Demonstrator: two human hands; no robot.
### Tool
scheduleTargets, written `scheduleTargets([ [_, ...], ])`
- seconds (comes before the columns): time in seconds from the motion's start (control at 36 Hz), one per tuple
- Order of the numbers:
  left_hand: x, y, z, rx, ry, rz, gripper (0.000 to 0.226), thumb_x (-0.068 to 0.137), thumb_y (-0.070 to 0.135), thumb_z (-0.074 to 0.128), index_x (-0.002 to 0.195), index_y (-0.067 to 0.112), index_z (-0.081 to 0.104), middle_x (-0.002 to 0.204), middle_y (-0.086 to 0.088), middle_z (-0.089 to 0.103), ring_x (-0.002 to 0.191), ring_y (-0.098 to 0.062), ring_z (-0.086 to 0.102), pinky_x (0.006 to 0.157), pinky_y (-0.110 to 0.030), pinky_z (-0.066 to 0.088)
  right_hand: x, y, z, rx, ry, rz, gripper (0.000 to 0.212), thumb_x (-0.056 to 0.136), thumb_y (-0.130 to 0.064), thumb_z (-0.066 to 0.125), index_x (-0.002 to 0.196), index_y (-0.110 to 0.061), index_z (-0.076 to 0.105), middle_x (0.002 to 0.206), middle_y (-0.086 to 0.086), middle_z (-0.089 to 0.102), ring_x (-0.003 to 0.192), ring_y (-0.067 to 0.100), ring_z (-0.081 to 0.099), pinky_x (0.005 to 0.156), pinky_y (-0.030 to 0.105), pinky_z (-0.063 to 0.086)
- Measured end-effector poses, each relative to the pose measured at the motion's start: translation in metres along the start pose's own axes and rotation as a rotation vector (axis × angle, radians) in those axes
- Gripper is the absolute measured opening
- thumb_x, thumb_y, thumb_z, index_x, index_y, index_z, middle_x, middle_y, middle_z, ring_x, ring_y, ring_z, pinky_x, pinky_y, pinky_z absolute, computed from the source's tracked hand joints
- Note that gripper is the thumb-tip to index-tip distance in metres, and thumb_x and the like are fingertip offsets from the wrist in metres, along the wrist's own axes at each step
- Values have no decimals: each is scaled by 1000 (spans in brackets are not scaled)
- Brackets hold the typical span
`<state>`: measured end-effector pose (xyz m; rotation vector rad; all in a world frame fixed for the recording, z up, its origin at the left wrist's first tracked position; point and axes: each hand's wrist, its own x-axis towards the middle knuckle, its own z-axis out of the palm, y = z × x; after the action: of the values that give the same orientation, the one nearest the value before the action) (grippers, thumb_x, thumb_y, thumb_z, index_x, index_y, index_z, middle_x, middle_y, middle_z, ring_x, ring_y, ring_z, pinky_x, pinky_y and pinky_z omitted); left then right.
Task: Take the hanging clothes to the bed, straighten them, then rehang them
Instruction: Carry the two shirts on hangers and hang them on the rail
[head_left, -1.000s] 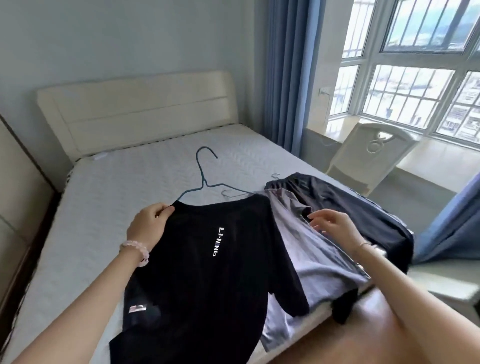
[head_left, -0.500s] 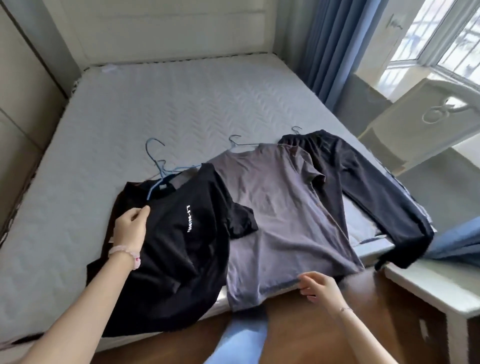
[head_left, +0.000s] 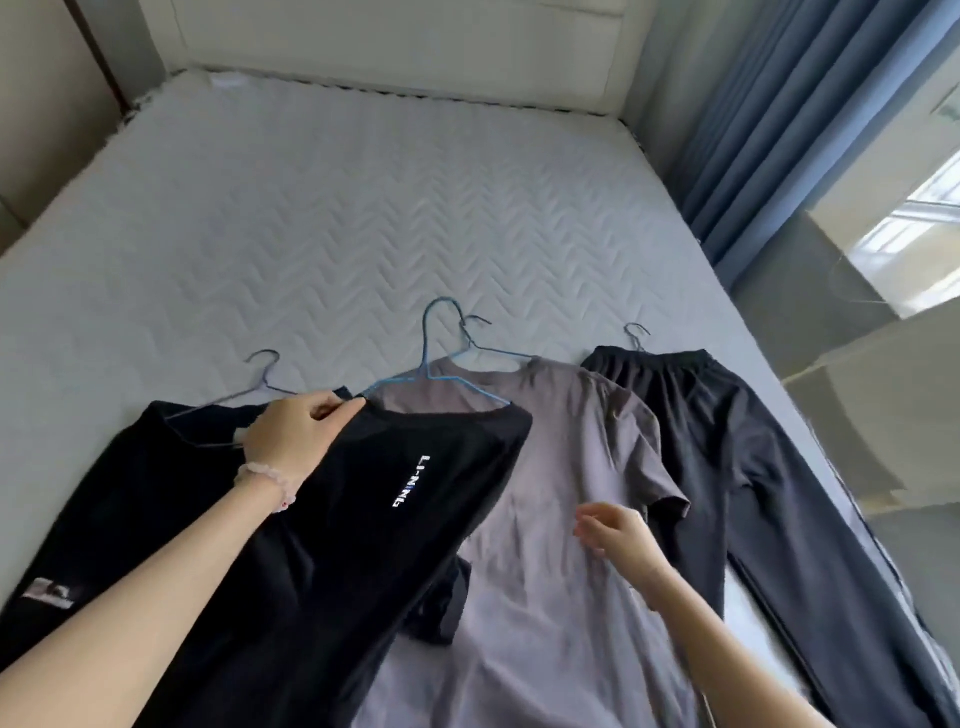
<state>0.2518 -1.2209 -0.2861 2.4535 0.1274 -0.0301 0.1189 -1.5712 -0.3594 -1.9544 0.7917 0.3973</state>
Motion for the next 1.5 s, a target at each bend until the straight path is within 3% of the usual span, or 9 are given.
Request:
scheduleTargets([
  [0.14, 53, -21, 60, 64, -3, -11, 33, 82, 55, 55, 62, 30, 62, 67, 15, 66, 70, -12, 60, 56, -28, 39, 114, -47, -17, -142, 28, -108, 20, 102, -2, 63, 106, -20, 70, 82, -4, 72, 84, 21, 62, 65, 22, 47],
  [0.25, 79, -63, 115, 81, 25, -54, 34, 82, 55, 55, 61, 29, 63, 63, 13, 66, 70, -15, 62, 61, -33, 45, 198, -72, -15, -236, 54, -180, 34, 104, 0, 58, 135, -5, 70, 117, 12, 73, 116, 32, 69, 89, 31, 56],
  [0.36, 91, -114, 167, 125, 57, -132, 33, 83, 58, 50, 71, 31, 64, 69, 10, 68, 73, -21, 62, 65, -37, 52, 262, -85, 0, -366, 21, -204, 46, 107, -6, 55, 153, -3, 57, 153, 15, 63, 135, 30, 61, 117, 36, 44],
  [0.58, 87, -203, 235, 39, 25, -247, 48, 74, 76, 43, 74, 33, 64, 55, 8, 64, 62, -30, 62, 57, -41, 51, 348, -76, 28, -613, 66, -286, 56, 103, 2, 46, 159, -7, 50, 163, 18, 52, 149, 36, 49, 122, 49, 46],
  [0.86, 87, -193, 238, 200, -12, -210, 52, 77, 74, 30, 77, 30, 56, 54, 2, 61, 56, -24, 59, 54, -38, 51, 394, -80, 36, -711, 136, -311, 56, 110, -12, 45, 165, -7, 40, 167, 18, 33, 151, 42, 41, 133, 46, 29],
  [1.06, 90, -176, 230, 182, -124, -310, 32, 89, 54, 46, 75, 27, 56, 69, 0, 64, 70, -28, 59, 66, -40, 49, 389, -79, 26, -622, 89, -250, 38, 114, -20, 45, 139, 1, 66, 141, 28, 67, 131, 44, 61, 110, 46, 49],
  [1.19, 87, -151, 210, -21, -190, -335, 34, 90, 36, 55, 62, 16, 56, 64, -18, 55, 62, -26, 46, 62, -35, 34, 343, -69, 8, -582, 82, -261, 34, 112, -22, 55, 135, -2, 70, 136, 26, 71, 128, 44, 63, 108, 45, 50],
  [1.31, 58, -119, 172, -70, -95, -335, 29, 88, 41, 55, 69, 20, 61, 66, -6, 63, 73, -30, 57, 69, -40, 44, 285, -82, -16, -622, 9, -315, 30, 108, -23, 63, 128, -3, 74, 127, 21, 76, 121, 40, 68, 102, 43, 53],
  [1.5, -30, -51, 51, -84, 2, -315, 21, 87, 44, 55, 79, 28, 66, 67, 10, 68, 73, -19, 63, 74, -42, 49, 153, -132, -51, -355, -178, -350, 16, 98, -10, 76, 85, -14, 67, 73, -8, 58, 69, 6, 53, 58, 8, 42],
])
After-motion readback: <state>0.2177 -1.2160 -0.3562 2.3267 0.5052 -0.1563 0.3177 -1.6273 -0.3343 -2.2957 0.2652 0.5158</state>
